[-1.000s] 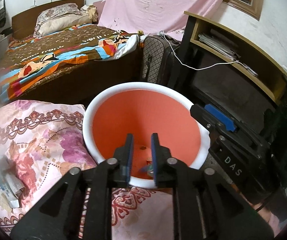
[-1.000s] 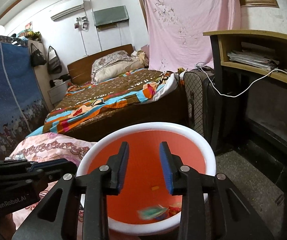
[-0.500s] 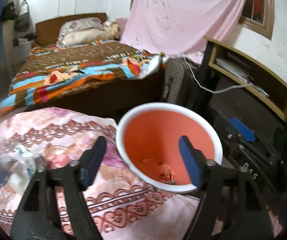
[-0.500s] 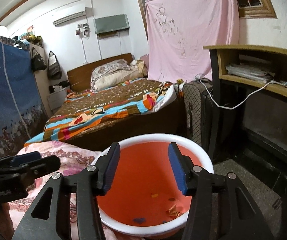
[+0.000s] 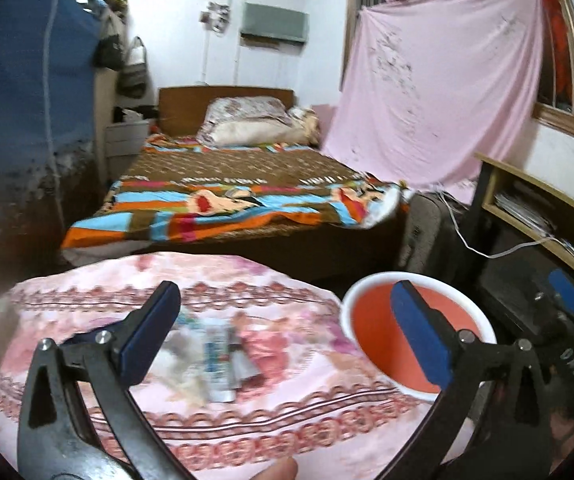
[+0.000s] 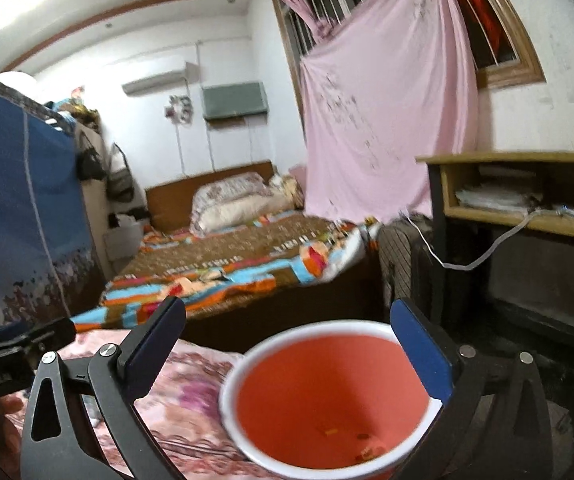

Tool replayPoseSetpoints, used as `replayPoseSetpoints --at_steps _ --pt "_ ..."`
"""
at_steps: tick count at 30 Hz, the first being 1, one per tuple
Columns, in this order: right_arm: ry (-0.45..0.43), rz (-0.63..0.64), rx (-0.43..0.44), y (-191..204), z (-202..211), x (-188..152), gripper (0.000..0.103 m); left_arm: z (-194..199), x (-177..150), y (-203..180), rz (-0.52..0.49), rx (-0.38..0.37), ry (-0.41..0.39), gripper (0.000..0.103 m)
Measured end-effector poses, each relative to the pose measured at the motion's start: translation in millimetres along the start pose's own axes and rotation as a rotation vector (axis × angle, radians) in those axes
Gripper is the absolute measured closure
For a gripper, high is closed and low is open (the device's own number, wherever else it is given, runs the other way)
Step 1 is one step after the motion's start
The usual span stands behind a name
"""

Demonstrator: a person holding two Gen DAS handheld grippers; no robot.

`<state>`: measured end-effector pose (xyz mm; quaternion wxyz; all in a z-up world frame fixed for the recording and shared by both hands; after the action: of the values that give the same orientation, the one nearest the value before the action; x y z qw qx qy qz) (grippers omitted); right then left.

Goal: Collect trash
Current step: 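Move both open tools back over the remaining items on the bed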

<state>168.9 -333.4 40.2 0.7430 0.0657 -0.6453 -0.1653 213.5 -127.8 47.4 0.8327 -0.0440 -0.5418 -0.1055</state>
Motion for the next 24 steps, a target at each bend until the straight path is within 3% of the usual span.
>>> replayPoseSetpoints --at_steps 10,16,24 --pt "-0.141 0.089 0.163 67.6 30.1 6.6 0.000 48.4 -9.7 55.7 0.031 0.126 -0.097 0.000" --pt "-0.211 0.159 0.222 102.1 46.4 -5.2 0.000 69.3 -25.8 94.0 0.091 0.142 -0.148 0.000" --pt "-0.198 0.240 0.315 132.3 44.3 -30.9 0.000 83.2 -56.2 133.2 0.081 0.192 -0.193 0.000"
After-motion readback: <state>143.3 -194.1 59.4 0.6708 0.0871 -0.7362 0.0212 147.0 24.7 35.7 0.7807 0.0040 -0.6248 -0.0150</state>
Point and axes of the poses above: each gripper's, at about its wrist camera, not at the fingertips, and z roughly against the way its jaws point, y to its left, x to its top, the point moved 2 cm from there along -z, roughly the way its jaws point, and after that the axes turned 8 degrees about -z, right-handed, at the moved point
